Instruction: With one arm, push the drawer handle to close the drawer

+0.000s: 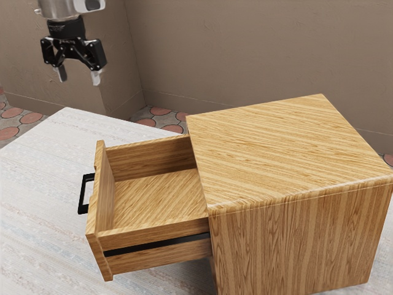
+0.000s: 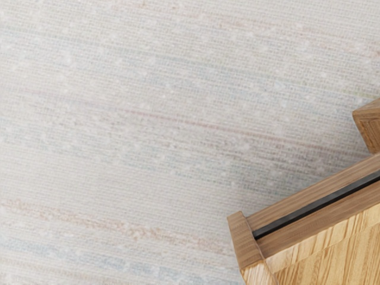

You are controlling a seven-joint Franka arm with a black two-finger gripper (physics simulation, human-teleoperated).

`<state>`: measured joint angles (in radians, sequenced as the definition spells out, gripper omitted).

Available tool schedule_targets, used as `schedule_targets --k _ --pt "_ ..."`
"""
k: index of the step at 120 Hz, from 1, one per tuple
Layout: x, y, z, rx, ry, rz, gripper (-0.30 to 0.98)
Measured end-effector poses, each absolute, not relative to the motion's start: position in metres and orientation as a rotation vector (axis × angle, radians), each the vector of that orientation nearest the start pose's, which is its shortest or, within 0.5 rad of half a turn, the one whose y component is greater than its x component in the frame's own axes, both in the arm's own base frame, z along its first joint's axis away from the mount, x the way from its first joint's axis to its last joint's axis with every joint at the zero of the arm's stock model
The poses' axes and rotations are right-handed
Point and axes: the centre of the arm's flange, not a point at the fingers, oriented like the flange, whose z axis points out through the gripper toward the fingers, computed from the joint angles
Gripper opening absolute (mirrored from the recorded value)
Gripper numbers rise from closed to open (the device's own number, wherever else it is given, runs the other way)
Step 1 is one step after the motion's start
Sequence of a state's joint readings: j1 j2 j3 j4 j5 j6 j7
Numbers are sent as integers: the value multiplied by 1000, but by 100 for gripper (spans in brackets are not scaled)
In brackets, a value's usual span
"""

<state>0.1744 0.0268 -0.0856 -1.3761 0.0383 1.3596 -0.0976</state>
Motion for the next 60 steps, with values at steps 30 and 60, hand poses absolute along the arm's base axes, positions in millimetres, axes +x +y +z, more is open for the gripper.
schedule_targets --k 30,60 --pt "499 37 795 -3092 -280 -220 69" --pt "478 -16 811 -3102 -133 -156 69"
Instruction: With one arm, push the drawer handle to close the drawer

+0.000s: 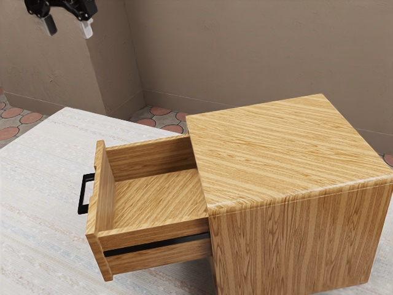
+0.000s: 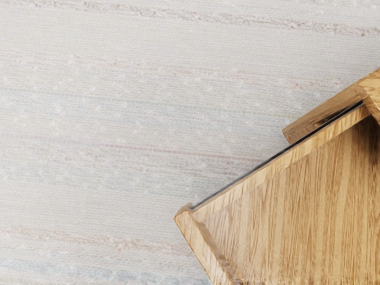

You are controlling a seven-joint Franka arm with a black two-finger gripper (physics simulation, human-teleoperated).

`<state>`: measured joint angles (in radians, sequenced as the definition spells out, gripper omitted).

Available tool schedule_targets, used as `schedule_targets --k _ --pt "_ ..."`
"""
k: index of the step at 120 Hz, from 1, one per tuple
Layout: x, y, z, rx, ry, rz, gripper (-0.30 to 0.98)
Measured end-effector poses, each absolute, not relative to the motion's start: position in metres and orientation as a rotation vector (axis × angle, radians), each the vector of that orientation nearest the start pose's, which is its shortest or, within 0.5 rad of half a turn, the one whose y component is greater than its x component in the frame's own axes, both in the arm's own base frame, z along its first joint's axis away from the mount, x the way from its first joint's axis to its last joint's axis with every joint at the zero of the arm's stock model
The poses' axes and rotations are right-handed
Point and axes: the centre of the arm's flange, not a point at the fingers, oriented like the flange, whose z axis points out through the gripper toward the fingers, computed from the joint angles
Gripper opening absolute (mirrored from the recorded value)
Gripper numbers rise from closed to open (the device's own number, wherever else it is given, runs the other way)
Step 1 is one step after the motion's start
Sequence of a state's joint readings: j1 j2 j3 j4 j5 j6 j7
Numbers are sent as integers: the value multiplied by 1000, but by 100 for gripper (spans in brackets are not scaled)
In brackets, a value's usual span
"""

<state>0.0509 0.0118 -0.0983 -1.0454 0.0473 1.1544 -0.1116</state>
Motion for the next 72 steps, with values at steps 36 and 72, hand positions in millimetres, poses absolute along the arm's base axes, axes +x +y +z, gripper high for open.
schedule_targets --k 36,72 --pt "368 -70 719 -3019 13 49 69" --pt "297 -103 611 -2957 504 42 69"
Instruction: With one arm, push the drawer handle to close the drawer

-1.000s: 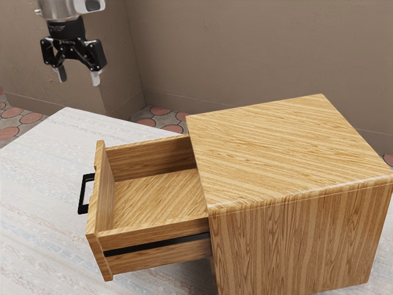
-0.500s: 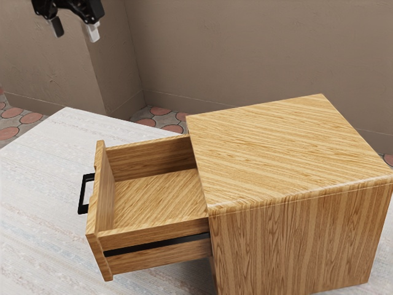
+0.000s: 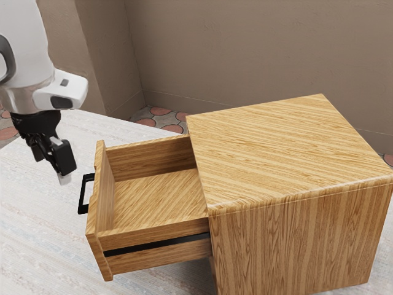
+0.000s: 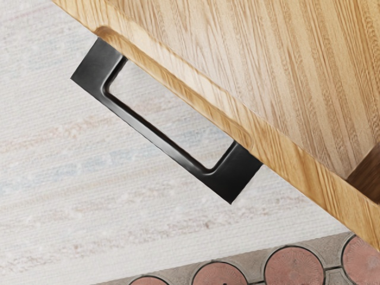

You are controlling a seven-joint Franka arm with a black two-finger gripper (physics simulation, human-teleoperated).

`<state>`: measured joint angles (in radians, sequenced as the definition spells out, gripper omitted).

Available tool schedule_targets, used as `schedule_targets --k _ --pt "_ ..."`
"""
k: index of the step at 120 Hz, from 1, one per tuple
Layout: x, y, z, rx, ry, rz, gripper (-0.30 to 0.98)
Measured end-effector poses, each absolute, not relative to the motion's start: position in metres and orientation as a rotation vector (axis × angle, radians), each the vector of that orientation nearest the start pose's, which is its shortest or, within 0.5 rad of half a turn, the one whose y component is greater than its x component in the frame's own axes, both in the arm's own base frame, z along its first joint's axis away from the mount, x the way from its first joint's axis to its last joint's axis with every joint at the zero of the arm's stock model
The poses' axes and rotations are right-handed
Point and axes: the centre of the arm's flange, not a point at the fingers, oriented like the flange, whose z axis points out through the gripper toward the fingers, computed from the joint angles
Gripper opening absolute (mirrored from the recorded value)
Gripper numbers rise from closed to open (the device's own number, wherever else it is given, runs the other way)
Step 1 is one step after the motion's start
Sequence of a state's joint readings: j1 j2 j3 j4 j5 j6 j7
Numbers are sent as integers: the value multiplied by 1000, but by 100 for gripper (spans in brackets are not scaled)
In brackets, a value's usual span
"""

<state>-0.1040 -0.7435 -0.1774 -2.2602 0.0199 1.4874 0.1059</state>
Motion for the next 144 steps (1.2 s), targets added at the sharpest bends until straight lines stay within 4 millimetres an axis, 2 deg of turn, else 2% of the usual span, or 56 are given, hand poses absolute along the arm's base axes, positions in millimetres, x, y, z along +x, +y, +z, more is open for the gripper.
schedule_targets --k 5,11,26,37,50,67,94,102,125,144 --pt "294 -106 600 -2941 588 36 69" --pt "291 -109 597 -2920 684 9 69" --pt "284 -97 588 -2890 839 -18 69" --pt "284 -93 573 -2848 966 -4 69" --pt "293 -75 563 -2833 1081 -9 69" --pt "300 -61 555 -2798 1190 -35 69" --pt "322 -60 540 -2710 1363 -26 68" --pt "323 -60 542 -2685 1402 -46 60" --pt "326 -51 543 -2652 1469 -75 25" --pt "327 -49 530 -2625 1524 -64 8"
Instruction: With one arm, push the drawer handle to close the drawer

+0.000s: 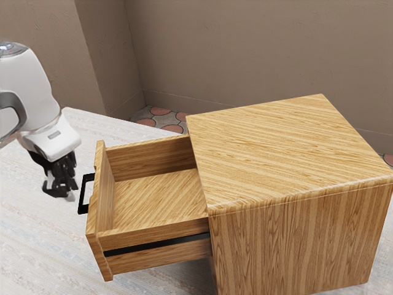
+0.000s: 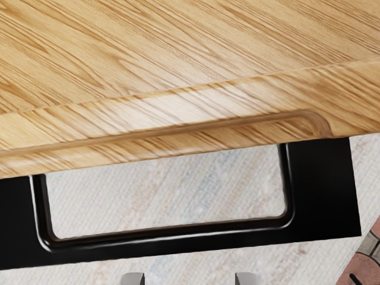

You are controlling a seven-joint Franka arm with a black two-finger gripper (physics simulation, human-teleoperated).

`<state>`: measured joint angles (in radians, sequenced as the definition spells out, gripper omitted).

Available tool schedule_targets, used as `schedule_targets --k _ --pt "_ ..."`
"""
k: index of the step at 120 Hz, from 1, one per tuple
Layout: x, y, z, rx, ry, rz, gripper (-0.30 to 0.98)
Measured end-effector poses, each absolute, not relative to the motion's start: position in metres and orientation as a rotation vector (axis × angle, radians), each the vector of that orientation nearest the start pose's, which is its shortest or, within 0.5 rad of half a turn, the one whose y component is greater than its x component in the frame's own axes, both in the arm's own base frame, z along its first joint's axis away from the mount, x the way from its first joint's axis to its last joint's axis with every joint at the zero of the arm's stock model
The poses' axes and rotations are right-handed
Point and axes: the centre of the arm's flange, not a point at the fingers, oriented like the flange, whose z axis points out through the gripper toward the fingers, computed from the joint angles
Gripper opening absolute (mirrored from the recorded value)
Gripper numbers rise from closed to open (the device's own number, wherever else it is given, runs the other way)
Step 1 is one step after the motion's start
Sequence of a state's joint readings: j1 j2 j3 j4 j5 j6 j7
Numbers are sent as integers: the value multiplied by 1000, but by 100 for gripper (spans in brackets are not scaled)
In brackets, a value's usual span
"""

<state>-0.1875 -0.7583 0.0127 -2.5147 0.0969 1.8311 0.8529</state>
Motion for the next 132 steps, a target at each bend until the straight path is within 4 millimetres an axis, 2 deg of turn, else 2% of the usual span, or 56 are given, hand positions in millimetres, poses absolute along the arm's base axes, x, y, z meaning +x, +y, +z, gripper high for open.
schedule_targets --k 17,54,118,132 --pt "332 -50 522 -2600 1569 -59 -2" --pt "342 -58 516 -2563 1642 -50 -10" --pt "389 -109 523 -2509 1772 -90 -8" --pt "400 -125 525 -2494 1803 -103 -8"
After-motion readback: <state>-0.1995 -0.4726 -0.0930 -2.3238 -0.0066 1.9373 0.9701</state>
